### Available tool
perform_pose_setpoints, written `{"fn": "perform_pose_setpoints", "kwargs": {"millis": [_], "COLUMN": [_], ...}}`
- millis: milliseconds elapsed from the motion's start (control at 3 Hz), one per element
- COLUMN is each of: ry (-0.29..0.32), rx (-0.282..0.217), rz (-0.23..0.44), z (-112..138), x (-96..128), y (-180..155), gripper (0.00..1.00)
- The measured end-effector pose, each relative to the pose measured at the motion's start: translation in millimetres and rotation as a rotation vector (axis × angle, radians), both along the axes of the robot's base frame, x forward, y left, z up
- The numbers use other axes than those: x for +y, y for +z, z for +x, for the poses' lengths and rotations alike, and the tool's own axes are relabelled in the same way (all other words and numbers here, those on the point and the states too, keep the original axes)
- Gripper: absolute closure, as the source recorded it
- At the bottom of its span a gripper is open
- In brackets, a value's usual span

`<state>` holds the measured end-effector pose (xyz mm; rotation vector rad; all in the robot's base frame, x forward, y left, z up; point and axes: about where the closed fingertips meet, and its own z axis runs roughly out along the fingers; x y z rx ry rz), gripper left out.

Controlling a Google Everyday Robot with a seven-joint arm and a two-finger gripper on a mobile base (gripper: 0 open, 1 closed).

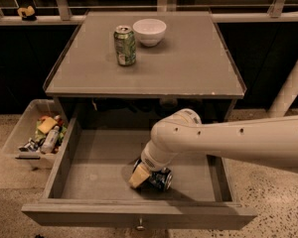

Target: Pick pepsi can from top drawer and place on counter

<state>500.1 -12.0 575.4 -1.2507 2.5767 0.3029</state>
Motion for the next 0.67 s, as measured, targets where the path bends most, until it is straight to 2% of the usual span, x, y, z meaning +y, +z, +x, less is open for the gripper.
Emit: {"fn": "perform_pose_setpoints", "kwargs": {"millis": [667], "ry": [0.0], "rx": [0.0], "rz": [0.0], "z": [0.0], "x": [0.0], "y": [0.0], "gripper": [0.87]}}
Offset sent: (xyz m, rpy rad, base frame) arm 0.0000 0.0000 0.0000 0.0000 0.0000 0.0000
